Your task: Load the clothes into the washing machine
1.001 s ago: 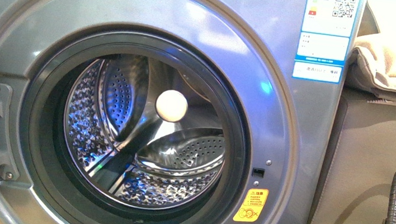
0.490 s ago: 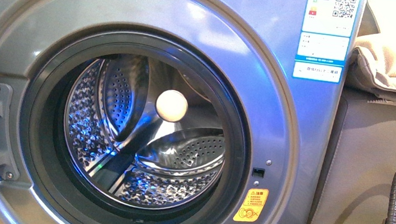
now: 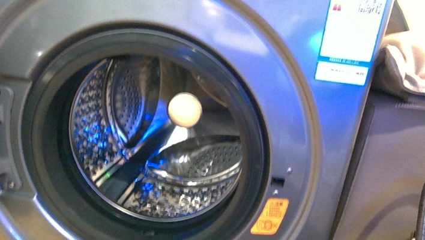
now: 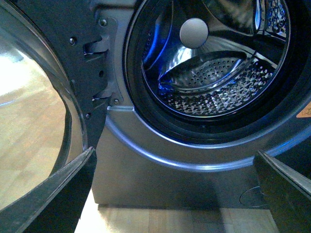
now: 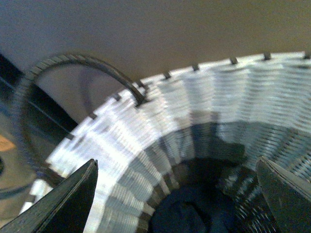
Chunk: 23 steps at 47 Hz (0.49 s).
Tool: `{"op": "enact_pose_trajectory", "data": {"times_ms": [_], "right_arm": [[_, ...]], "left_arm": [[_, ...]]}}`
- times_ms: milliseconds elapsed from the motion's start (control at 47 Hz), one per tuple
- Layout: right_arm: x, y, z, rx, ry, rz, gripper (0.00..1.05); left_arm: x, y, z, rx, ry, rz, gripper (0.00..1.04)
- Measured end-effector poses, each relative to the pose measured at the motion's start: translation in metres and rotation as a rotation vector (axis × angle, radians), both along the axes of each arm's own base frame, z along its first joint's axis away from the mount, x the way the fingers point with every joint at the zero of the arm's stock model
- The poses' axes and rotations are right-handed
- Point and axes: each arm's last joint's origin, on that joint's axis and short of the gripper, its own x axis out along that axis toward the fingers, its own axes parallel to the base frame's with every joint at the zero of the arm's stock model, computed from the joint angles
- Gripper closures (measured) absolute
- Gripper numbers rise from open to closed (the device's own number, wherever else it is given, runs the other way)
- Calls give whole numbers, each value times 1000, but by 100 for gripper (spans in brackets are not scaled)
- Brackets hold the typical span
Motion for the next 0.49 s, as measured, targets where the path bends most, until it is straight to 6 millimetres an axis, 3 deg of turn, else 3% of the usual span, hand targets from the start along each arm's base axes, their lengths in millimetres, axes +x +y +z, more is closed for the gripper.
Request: {"op": "enact_pose_trajectory", "data": {"times_ms": [106, 490], "right_arm": [[14, -15, -44, -26, 141, -46, 8], [40, -36, -158, -1, 425, -85, 8]], "left_arm": [[0, 0, 0, 0, 0, 0, 6], [0, 0, 0, 0, 0, 0, 6]]}}
